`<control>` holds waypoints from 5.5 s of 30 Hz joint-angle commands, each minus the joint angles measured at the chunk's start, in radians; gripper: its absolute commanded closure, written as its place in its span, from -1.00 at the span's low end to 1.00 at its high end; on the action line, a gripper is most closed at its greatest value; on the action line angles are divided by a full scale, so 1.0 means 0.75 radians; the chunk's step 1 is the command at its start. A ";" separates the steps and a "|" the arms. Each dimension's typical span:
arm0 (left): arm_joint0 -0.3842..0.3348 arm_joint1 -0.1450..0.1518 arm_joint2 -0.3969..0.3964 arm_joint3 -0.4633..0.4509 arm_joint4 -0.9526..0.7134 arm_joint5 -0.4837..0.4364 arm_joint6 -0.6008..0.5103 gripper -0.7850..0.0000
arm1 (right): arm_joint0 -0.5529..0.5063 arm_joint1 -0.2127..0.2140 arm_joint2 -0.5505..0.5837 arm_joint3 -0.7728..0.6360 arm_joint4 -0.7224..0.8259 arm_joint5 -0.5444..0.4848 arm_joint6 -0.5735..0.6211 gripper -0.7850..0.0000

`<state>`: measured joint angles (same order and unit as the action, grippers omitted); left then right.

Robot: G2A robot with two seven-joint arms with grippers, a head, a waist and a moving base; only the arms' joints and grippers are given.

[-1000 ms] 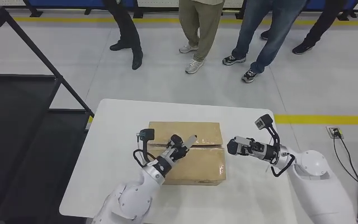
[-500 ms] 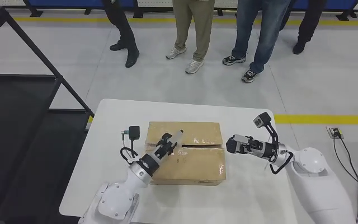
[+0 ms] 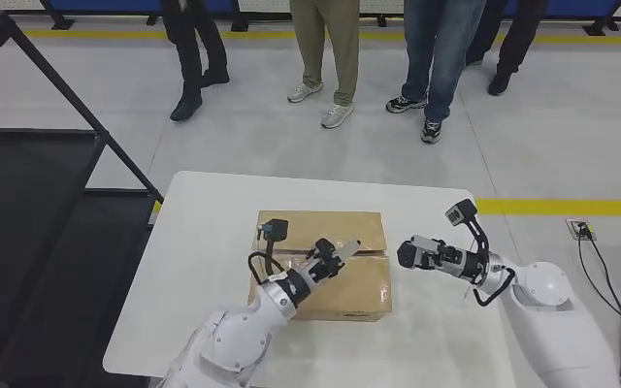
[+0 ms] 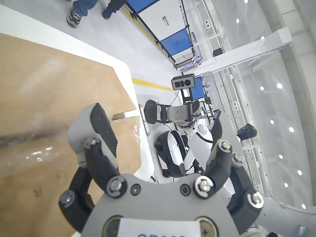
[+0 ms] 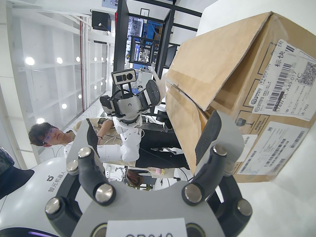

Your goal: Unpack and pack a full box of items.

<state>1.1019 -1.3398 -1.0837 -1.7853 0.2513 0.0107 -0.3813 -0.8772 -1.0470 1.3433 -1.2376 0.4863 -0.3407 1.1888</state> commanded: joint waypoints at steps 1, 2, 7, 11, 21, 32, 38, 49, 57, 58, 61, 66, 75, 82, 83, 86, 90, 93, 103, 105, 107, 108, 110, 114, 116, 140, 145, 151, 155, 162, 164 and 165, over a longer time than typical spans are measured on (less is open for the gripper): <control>-0.004 -0.002 0.015 0.004 0.006 0.001 -0.001 -1.00 | -0.003 0.001 0.001 -0.002 0.000 0.000 -0.001 -1.00; -0.007 -0.004 0.023 0.003 0.007 0.001 -0.002 -1.00 | -0.004 0.002 0.002 -0.003 0.001 0.000 0.000 -1.00; -0.024 -0.012 0.064 0.007 0.039 0.002 0.013 -1.00 | -0.004 0.003 -0.002 0.000 0.007 0.000 0.003 -1.00; -0.031 -0.016 0.084 0.002 0.056 -0.002 0.011 -1.00 | -0.005 0.004 -0.004 0.006 0.012 -0.006 0.003 -1.00; 0.089 0.019 -0.254 -0.213 -0.069 -0.007 0.044 -1.00 | 0.000 0.007 -0.004 0.034 0.030 -0.015 0.013 -1.00; -0.077 0.077 -0.541 0.047 -0.385 -0.027 -0.582 -1.00 | -0.058 0.020 0.055 0.020 0.093 -0.211 0.079 -1.00; -0.201 0.078 -0.453 0.201 -0.336 -0.018 -0.604 -1.00 | -0.058 0.020 0.055 0.020 0.093 -0.211 0.079 -1.00; -0.316 0.073 -0.247 0.326 -0.098 -0.061 -0.575 -1.00 | -0.125 0.026 0.081 -0.001 0.163 -0.237 0.087 -1.00; -0.361 0.068 -0.170 0.375 -0.098 -0.076 -0.608 -1.00 | -0.121 0.029 0.081 0.014 0.172 -0.241 0.100 -1.00; -0.360 0.068 -0.162 0.376 -0.093 -0.077 -0.608 -1.00 | -0.120 0.029 0.080 0.018 0.172 -0.240 0.102 -1.00; -0.359 0.067 -0.143 0.374 -0.093 -0.080 -0.599 -1.00 | -0.112 0.030 0.077 0.031 0.178 -0.239 0.110 -1.00; -0.359 0.065 -0.118 0.357 -0.100 -0.082 -0.578 -1.00 | -0.091 0.028 0.063 0.053 0.179 -0.233 0.117 -1.00; -0.362 0.061 -0.062 0.344 -0.088 -0.076 -0.565 -1.00 | -0.063 0.027 0.047 0.082 0.185 -0.232 0.127 -1.00; -0.385 0.051 -0.001 0.367 -0.085 -0.066 -0.537 -1.00 | -0.052 0.027 0.039 0.104 0.194 -0.238 0.135 -1.00; -0.390 0.048 0.009 0.370 -0.086 -0.062 -0.528 -1.00 | -0.051 0.027 0.039 0.107 0.195 -0.240 0.136 -1.00; -0.404 0.040 0.038 0.379 -0.093 -0.054 -0.507 -1.00 | -0.050 0.027 0.037 0.115 0.200 -0.246 0.139 -1.00; -0.421 0.030 0.072 0.391 -0.100 -0.046 -0.465 -1.00 | -0.049 0.027 0.035 0.121 0.207 -0.247 0.140 -1.00; -0.429 0.023 0.096 0.398 -0.102 -0.043 -0.444 -1.00 | -0.048 0.028 0.034 0.122 0.209 -0.247 0.140 -1.00; -0.440 -0.002 0.164 0.413 -0.105 -0.023 -0.348 -1.00 | -0.038 0.030 0.026 0.123 0.210 -0.243 0.144 -1.00; -0.443 -0.007 0.177 0.415 -0.106 -0.022 -0.337 -1.00 | -0.036 0.030 0.025 0.124 0.212 -0.243 0.144 -1.00; -0.446 -0.011 0.185 0.420 -0.107 -0.019 -0.323 -1.00 | -0.035 0.031 0.023 0.122 0.211 -0.244 0.144 -1.00; -0.447 -0.013 0.186 0.421 -0.110 -0.019 -0.314 -1.00 | -0.035 0.031 0.022 0.122 0.213 -0.243 0.144 -1.00; -0.446 -0.017 0.181 0.419 -0.129 -0.020 -0.290 -1.00 | -0.033 0.031 0.017 0.117 0.212 -0.241 0.147 -1.00; -0.428 -0.018 0.152 0.376 -0.193 -0.023 -0.286 -1.00 | -0.035 0.033 0.015 0.078 0.212 -0.247 0.140 -1.00; -0.407 -0.014 0.128 0.335 -0.223 -0.025 -0.294 -1.00 | -0.042 0.033 0.020 0.050 0.231 -0.246 0.138 -1.00; 0.160 0.086 -0.476 -0.026 -0.194 -0.185 -0.052 -1.00 | 0.060 -0.014 -0.220 -0.272 0.142 0.236 -0.197 -1.00; 0.175 0.087 -0.473 -0.023 -0.223 -0.206 -0.045 -1.00 | 0.134 -0.038 -0.344 -0.283 0.003 0.319 -0.264 -1.00; 0.178 0.091 -0.482 -0.016 -0.253 -0.221 -0.058 -1.00 | 0.165 -0.062 -0.434 -0.289 -0.148 0.350 -0.406 -1.00; 0.179 0.094 -0.487 -0.014 -0.261 -0.225 -0.069 -1.00 | 0.158 -0.065 -0.439 -0.284 -0.195 0.373 -0.450 -1.00; 0.177 0.099 -0.491 -0.009 -0.267 -0.227 -0.088 -1.00 | 0.134 -0.059 -0.399 -0.262 -0.191 0.440 -0.446 -1.00; 0.175 0.100 -0.490 -0.008 -0.269 -0.229 -0.093 -1.00 | 0.127 -0.057 -0.389 -0.262 -0.197 0.461 -0.450 -1.00; 0.174 0.101 -0.490 -0.007 -0.269 -0.230 -0.095 -1.00 | 0.126 -0.056 -0.386 -0.264 -0.208 0.476 -0.448 -1.00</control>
<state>1.2332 -1.2644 -1.4517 -1.7915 0.0498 -0.1611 -0.4511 -0.7820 -1.0895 1.0513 -1.4345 0.3368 0.0060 0.8519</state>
